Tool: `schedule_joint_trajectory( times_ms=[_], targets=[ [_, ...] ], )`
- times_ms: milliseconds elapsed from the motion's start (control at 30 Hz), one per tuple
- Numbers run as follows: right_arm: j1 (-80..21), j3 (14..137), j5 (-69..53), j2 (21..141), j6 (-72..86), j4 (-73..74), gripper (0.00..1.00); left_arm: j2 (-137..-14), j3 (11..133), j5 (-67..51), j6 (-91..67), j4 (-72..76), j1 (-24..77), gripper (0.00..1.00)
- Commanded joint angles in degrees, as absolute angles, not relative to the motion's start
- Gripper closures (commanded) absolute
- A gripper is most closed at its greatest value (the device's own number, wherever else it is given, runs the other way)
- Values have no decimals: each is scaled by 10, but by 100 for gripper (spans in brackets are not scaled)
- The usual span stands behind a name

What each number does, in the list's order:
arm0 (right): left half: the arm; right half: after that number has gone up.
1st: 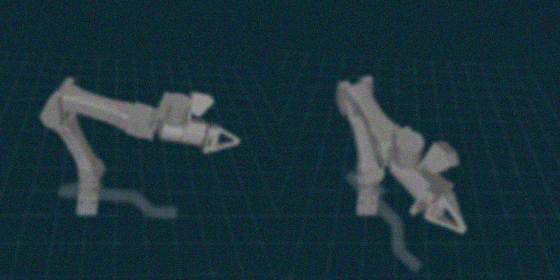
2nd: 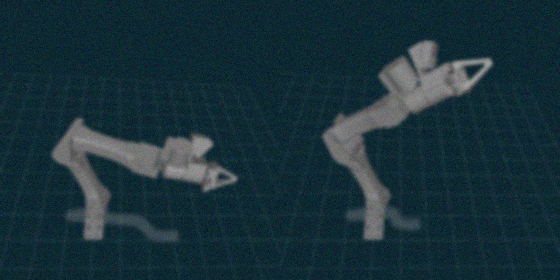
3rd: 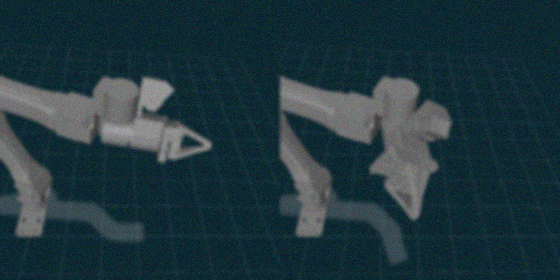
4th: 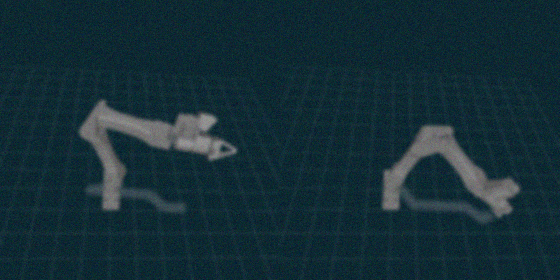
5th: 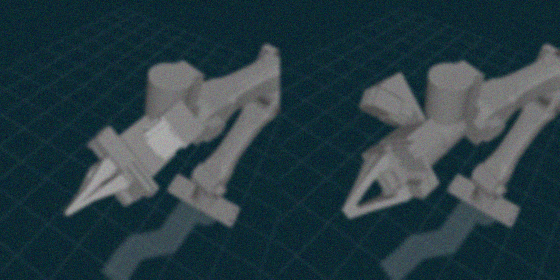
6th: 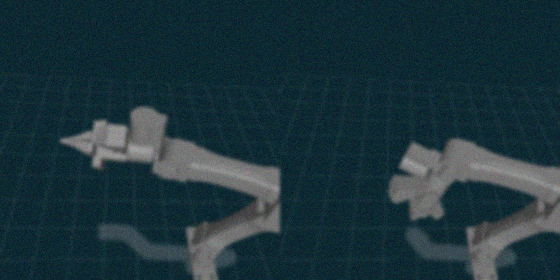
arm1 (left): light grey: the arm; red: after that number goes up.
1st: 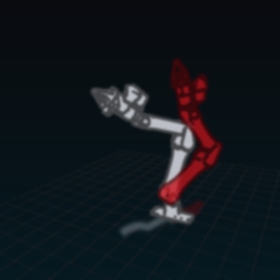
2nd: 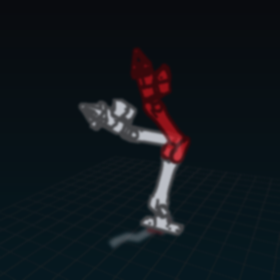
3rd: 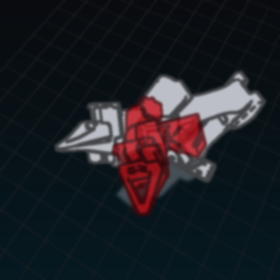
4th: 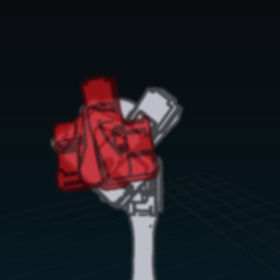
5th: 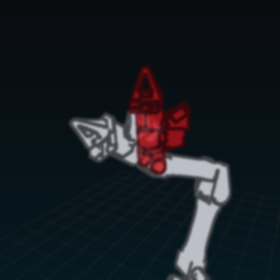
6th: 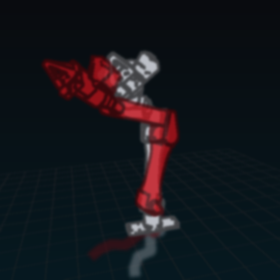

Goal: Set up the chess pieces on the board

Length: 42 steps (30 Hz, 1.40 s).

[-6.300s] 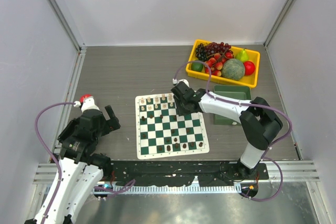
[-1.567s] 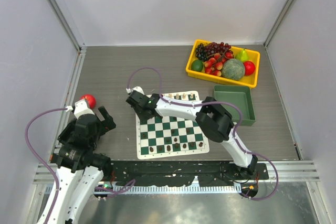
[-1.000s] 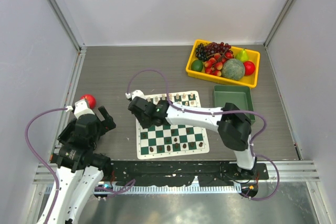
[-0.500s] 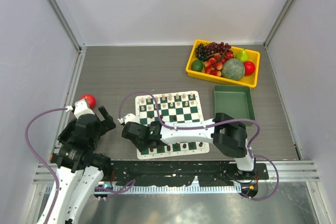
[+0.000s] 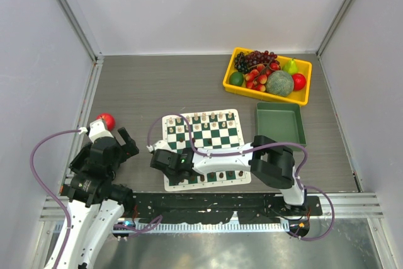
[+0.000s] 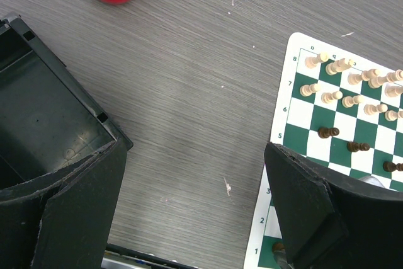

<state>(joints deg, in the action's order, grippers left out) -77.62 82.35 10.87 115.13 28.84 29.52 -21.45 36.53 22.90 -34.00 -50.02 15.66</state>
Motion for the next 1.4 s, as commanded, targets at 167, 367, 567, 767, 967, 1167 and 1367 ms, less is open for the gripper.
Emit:
schedule_joint_trajectory(
  times_ms=[167, 367, 567, 767, 967, 1167, 1367],
  targets=[
    [-783, 826, 97, 1142, 291, 278, 80, -214, 365, 232, -338, -487, 154, 1],
    [-787, 831, 100, 1138, 284, 275, 80, -214, 365, 232, -339, -487, 154, 1],
    [-788, 831, 98, 1140, 280, 273, 80, -213, 365, 231, -339, -487, 154, 1],
    [-789, 837, 92, 1143, 277, 273, 69, -212, 365, 230, -340, -488, 155, 1],
    [-790, 843, 125, 1119, 263, 270, 54, -210, 365, 230, -339, -486, 154, 1],
    [-785, 863, 162, 1074, 227, 265, 50, -209, 366, 232, -339, -488, 154, 1],
    [-772, 875, 178, 1059, 218, 261, 49, -206, 364, 233, -339, -488, 154, 1]
  ],
)
